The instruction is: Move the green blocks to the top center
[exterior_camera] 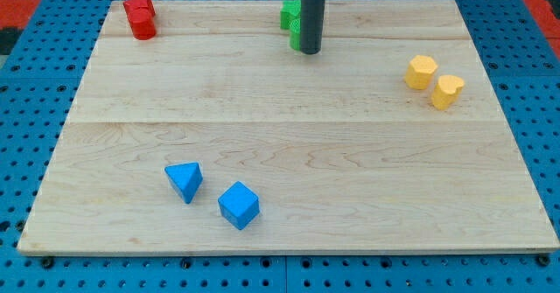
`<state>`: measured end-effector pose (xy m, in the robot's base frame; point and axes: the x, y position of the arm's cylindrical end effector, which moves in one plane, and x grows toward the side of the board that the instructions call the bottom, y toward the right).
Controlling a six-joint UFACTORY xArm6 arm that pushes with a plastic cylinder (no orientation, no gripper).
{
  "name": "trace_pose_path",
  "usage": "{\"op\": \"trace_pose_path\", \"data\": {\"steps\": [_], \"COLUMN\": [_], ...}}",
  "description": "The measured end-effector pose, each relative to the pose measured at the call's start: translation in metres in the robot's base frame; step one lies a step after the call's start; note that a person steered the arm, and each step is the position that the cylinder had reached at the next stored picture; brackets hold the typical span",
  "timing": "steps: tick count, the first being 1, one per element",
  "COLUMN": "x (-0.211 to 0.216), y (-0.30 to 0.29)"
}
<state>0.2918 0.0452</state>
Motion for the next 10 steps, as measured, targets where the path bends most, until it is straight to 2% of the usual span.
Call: {"op": "trace_pose_path", "data": {"steps": [1, 2, 3, 4, 5, 6, 7, 8, 9, 10], "x": [-0.03, -0.011, -0.07, -0.099, -0.099, -0.077, -0.03, -0.018, -0.07, -0.1], "y": [-0.038, -0.014, 0.05, 0.038, -0.043, -0.075, -0.091, -0.131, -0.176, -0.196]}}
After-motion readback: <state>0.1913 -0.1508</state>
